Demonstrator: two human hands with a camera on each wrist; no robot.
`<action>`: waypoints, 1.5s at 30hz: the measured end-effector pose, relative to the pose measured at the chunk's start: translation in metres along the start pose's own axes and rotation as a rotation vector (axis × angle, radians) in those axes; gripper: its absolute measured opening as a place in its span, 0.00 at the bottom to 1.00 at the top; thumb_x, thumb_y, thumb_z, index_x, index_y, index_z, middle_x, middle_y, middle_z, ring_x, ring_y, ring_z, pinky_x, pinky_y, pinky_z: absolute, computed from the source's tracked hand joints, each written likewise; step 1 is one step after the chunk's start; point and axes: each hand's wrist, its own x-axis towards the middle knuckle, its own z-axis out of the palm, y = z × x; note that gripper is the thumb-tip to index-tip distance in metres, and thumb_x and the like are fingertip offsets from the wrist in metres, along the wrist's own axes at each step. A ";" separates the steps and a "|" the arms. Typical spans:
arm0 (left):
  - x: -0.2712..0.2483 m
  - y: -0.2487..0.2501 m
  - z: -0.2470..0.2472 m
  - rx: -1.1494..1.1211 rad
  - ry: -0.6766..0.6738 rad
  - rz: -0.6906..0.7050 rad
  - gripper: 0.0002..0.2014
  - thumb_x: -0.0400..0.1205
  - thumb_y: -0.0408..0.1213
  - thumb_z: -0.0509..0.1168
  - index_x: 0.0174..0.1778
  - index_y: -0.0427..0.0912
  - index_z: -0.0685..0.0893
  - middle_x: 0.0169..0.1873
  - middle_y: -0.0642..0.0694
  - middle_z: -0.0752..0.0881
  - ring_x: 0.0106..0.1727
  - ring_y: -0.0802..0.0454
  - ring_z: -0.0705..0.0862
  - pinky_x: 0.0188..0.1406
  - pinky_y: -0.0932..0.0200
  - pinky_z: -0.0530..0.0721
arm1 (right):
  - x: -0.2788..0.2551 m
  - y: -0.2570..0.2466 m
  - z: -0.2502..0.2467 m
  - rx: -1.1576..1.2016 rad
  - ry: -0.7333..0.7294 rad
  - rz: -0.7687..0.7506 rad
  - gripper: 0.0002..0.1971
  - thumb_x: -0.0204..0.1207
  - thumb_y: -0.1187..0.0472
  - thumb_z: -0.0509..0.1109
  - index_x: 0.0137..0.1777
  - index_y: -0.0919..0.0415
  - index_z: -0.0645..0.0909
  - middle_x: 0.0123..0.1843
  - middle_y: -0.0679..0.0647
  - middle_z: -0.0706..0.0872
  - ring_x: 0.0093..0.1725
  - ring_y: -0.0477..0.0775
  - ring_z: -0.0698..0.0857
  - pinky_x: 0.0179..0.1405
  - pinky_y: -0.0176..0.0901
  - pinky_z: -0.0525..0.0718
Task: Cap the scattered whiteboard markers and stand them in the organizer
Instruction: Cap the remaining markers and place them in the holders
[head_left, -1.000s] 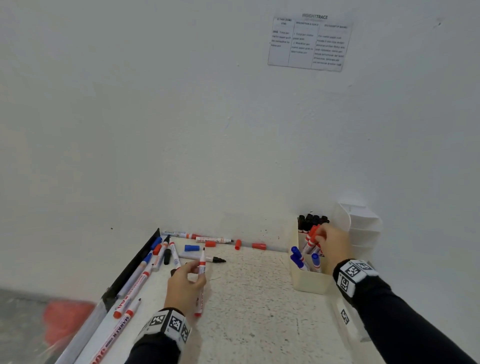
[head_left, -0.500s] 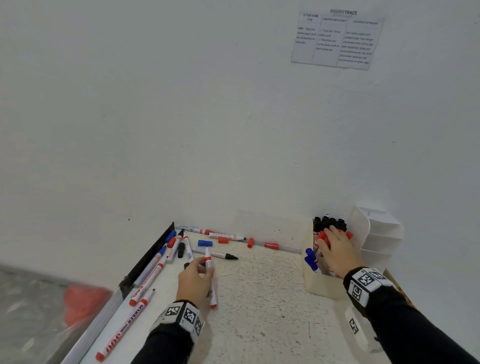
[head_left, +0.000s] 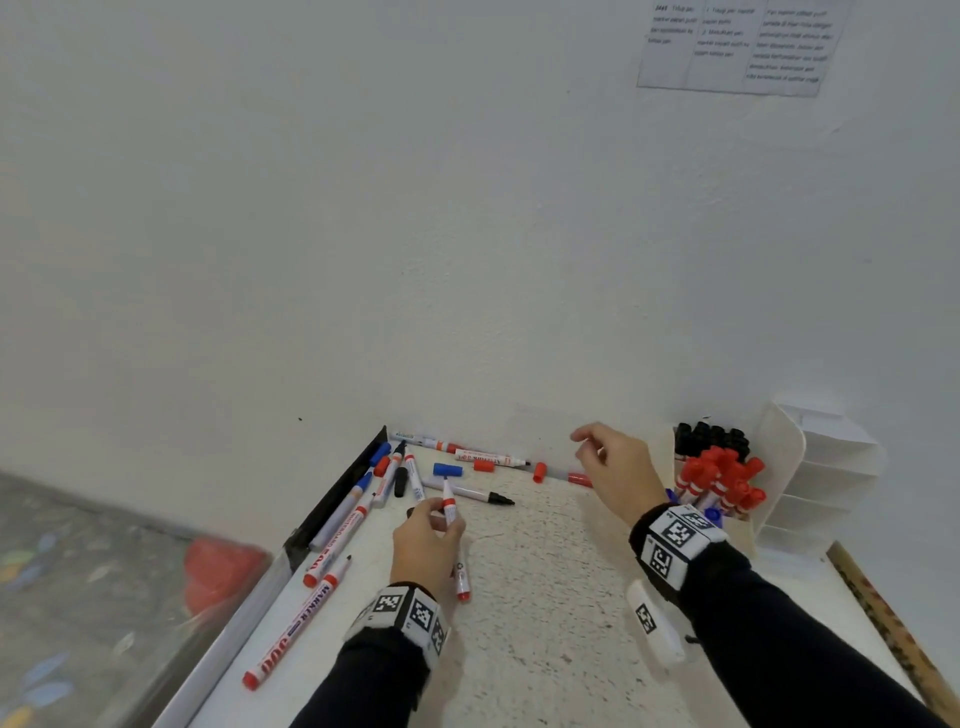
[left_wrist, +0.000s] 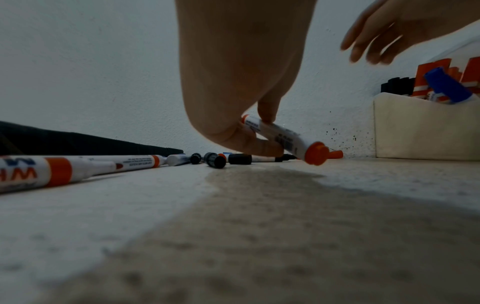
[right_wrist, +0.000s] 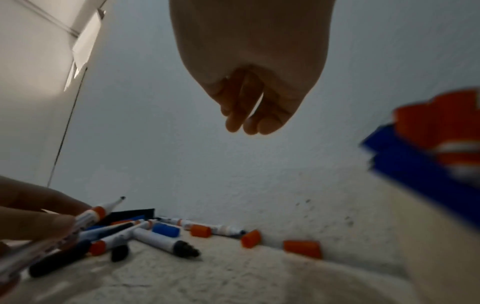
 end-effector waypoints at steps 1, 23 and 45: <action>0.000 0.000 0.000 -0.002 -0.002 0.003 0.19 0.81 0.40 0.64 0.69 0.44 0.75 0.59 0.44 0.83 0.52 0.54 0.82 0.56 0.56 0.85 | 0.002 -0.003 0.012 0.013 -0.056 0.034 0.12 0.80 0.64 0.59 0.58 0.57 0.82 0.48 0.55 0.87 0.41 0.58 0.84 0.40 0.40 0.78; 0.010 -0.011 0.002 0.072 -0.047 -0.013 0.18 0.82 0.40 0.62 0.69 0.48 0.74 0.59 0.48 0.81 0.57 0.54 0.82 0.61 0.55 0.82 | 0.037 0.024 0.111 -0.299 -0.282 0.266 0.12 0.78 0.63 0.61 0.55 0.65 0.83 0.54 0.64 0.86 0.53 0.63 0.83 0.52 0.46 0.79; 0.008 -0.012 0.001 0.161 -0.119 0.080 0.15 0.81 0.38 0.64 0.64 0.47 0.80 0.57 0.48 0.83 0.52 0.57 0.79 0.59 0.63 0.77 | 0.000 0.000 0.094 0.318 -0.348 0.062 0.12 0.73 0.71 0.69 0.44 0.52 0.76 0.46 0.50 0.83 0.44 0.40 0.84 0.37 0.26 0.80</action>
